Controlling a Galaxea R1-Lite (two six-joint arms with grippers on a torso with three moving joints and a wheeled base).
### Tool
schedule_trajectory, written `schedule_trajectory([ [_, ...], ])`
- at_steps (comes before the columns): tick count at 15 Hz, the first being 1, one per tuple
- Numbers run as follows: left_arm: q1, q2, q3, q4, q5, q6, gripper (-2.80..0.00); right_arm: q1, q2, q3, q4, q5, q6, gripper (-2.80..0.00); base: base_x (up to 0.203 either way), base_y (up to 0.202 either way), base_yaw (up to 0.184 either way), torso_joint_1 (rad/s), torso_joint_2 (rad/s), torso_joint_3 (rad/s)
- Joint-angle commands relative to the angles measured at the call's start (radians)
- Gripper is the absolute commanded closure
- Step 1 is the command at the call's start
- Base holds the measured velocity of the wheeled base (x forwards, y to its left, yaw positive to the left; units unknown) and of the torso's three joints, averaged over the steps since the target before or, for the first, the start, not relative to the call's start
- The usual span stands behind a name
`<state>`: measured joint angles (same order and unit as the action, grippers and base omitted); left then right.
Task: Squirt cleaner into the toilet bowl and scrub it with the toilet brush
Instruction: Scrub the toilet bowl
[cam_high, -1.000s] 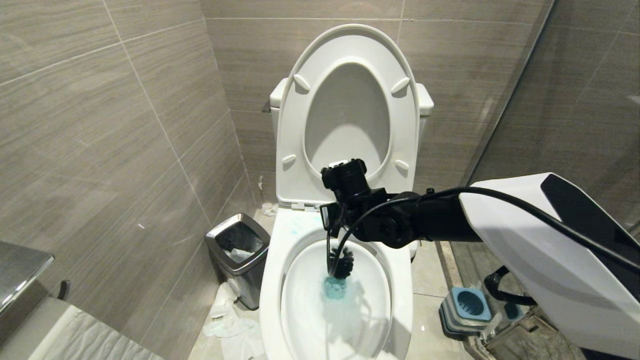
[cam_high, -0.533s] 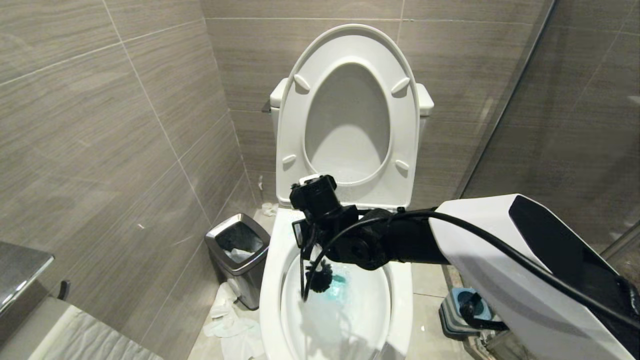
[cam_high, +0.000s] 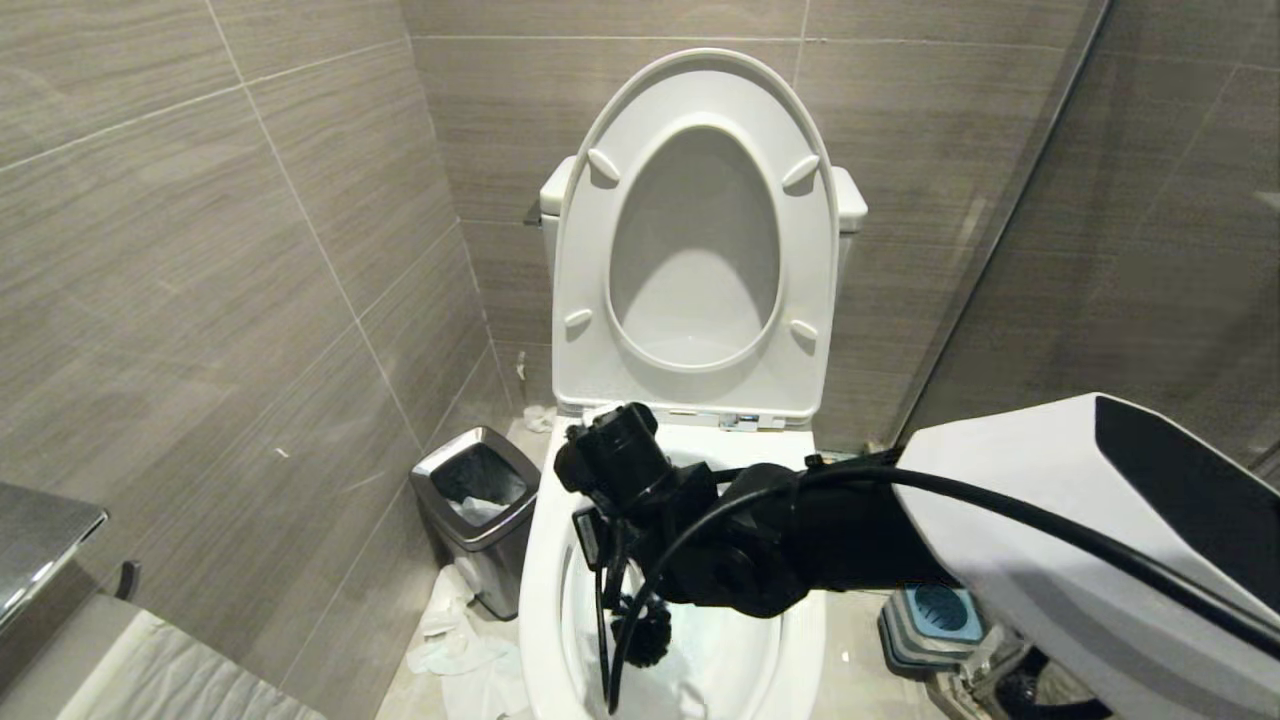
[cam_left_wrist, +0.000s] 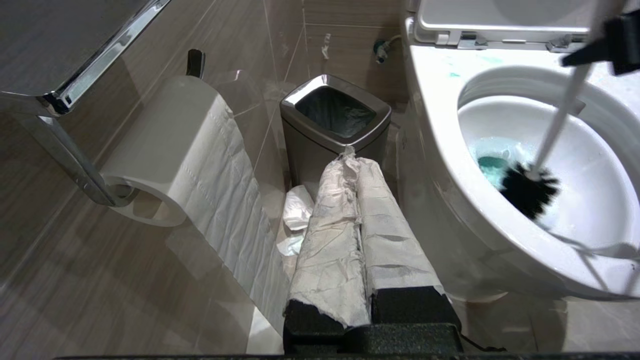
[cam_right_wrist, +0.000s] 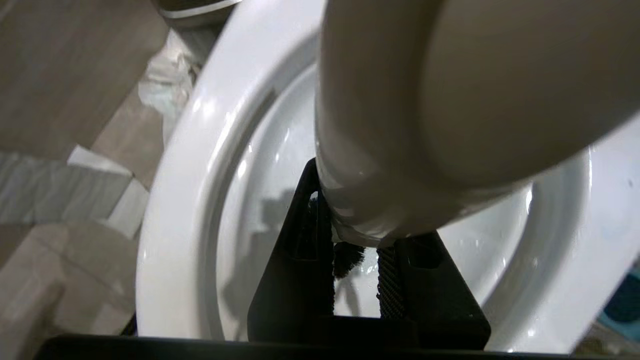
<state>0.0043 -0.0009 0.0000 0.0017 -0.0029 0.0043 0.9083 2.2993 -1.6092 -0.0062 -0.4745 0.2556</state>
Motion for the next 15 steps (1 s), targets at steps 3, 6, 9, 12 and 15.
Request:
schedule_trajectory([
  [3,0.0,0.001,0.002,0.0,0.0,0.0,0.0,0.009,-0.171,0.21,-0.009,-0.001,0.046,0.0,0.0,0.0,0.0,0.0,0.0,0.0],
  [6,0.0,0.001,0.002,0.0,0.0,0.0,0.0,-0.047,-0.222,0.291,-0.071,-0.003,0.066,0.0,0.0,0.0,0.0,0.0,0.0,0.0],
  [9,0.0,0.001,0.002,0.0,0.0,0.0,0.0,-0.119,-0.228,0.296,-0.083,-0.006,0.059,0.0,0.0,0.0,0.0,0.0,0.0,0.0],
  [12,0.0,0.001,0.002,0.0,0.0,0.0,0.0,-0.168,-0.204,0.288,-0.084,-0.013,0.045,0.0,0.0,0.0,0.0,0.0,0.0,0.0],
  [15,0.0,0.001,0.002,0.0,0.0,0.0,0.0,-0.21,-0.157,0.253,-0.101,-0.04,0.044,0.0,0.0,0.0,0.0,0.0,0.0,0.0],
])
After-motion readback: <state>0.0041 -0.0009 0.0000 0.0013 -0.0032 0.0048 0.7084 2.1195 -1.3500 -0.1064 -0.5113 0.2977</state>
